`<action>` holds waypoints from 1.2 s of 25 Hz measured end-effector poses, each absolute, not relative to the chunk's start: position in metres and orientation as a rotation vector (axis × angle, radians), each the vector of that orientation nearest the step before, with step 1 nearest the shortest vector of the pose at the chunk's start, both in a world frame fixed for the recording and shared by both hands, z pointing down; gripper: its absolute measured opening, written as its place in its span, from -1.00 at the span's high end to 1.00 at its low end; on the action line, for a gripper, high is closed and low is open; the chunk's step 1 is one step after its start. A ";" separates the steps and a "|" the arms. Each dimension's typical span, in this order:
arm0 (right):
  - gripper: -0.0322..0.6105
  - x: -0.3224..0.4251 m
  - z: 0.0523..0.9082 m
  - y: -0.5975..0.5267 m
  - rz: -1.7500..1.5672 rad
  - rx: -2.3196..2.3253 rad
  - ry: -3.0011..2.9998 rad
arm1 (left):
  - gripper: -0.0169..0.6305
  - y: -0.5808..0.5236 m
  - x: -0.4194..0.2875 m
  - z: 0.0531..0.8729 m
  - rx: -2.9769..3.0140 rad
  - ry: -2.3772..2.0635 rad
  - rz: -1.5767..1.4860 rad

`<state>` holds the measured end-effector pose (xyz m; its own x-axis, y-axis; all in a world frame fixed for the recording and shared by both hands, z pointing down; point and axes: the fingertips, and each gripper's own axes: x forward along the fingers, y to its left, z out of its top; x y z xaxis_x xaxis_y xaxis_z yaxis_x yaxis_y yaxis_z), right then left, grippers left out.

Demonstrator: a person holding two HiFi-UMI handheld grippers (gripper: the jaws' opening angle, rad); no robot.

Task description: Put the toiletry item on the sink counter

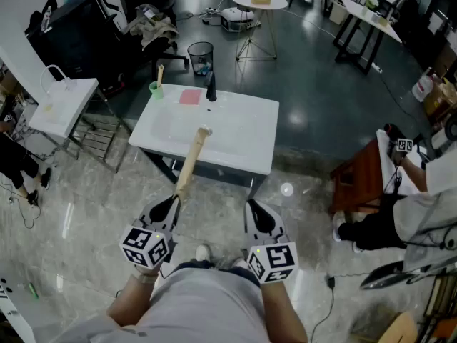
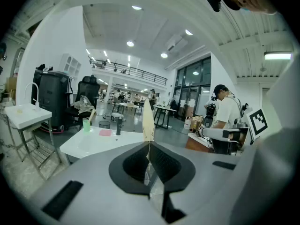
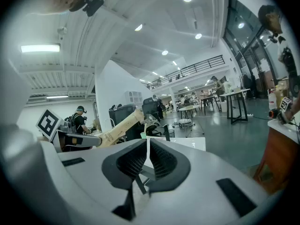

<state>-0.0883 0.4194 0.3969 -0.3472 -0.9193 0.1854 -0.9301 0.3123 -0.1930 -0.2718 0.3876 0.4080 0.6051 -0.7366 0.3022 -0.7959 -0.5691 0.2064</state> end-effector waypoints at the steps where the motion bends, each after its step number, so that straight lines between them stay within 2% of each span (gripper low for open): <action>1: 0.80 -0.094 0.399 0.417 0.409 1.768 -2.512 | 0.89 0.386 -0.276 0.409 2.515 -1.234 0.262; 19: 0.80 -0.149 0.404 0.380 0.433 1.923 -2.404 | 0.89 0.335 -0.346 0.418 2.562 -1.130 0.242; 30: 0.80 -0.129 0.430 0.327 0.422 1.969 -2.375 | 0.89 0.286 -0.337 0.444 2.576 -1.090 0.247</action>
<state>-0.1289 0.3270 0.4297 -0.1998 -0.9607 0.1927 -0.9683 0.1634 -0.1891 -0.3367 0.2860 0.4440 0.6918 -0.6639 0.2840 -0.7215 -0.6516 0.2343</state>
